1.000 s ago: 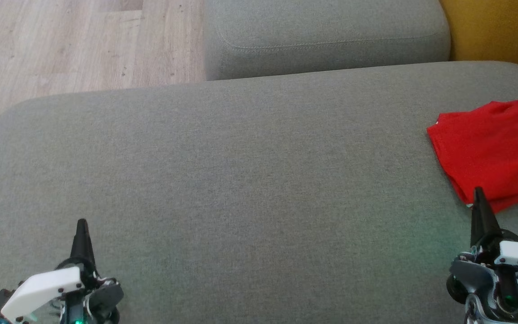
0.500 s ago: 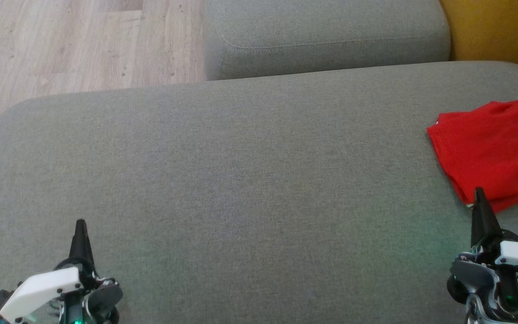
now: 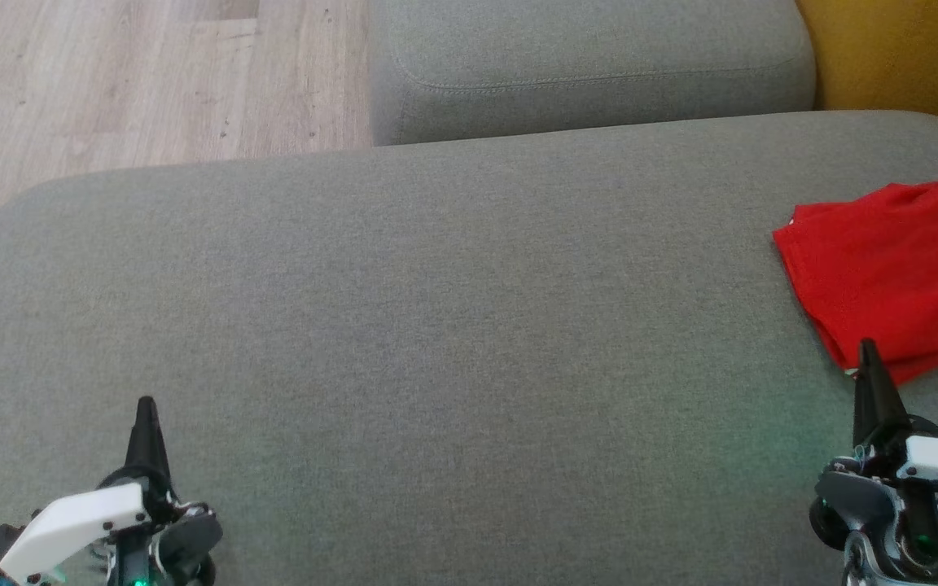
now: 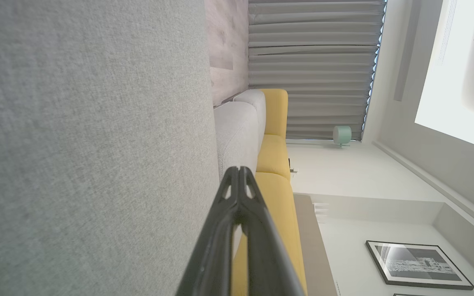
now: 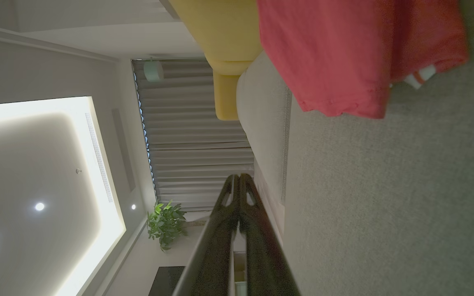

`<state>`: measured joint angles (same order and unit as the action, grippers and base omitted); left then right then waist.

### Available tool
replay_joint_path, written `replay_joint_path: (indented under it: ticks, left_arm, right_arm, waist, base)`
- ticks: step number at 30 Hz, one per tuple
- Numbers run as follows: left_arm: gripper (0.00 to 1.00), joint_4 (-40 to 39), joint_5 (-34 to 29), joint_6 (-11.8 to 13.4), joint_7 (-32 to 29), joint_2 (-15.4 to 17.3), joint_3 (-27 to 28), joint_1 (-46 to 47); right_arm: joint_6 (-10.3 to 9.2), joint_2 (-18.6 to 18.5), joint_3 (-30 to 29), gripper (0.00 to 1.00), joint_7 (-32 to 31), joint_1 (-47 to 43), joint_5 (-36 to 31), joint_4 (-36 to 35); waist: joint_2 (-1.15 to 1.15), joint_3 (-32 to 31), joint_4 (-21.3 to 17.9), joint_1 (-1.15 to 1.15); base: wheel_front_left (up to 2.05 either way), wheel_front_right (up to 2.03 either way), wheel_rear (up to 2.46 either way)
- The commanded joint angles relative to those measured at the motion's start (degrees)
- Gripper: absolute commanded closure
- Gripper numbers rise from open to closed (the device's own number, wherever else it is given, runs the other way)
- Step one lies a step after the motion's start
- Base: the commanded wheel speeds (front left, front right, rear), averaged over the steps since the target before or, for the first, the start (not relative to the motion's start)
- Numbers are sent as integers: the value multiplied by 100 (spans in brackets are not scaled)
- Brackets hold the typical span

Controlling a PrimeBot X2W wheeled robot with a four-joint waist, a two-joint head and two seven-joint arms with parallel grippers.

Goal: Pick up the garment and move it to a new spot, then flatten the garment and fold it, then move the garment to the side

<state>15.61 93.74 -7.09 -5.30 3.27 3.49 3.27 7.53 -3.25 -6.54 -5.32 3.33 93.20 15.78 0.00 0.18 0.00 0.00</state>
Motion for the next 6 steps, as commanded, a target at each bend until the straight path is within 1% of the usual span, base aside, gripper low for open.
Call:
replay_joint_path:
  ticks: [1,6]
  left_arm:
    - [100,-161,-67,-40,-31,41,194,282]
    - [100,-161,-73,-40,-37,36,201,283]
  right_arm:
    - [-4,-33,97,100,-40,276,-25,-181]
    - [-4,-29,90,100,-46,277,-31,-181]
  waist:
    - [0,0,0,0]
    - [0,0,0,0]
  base:
    - [0,0,0]
    - [0,0,0]
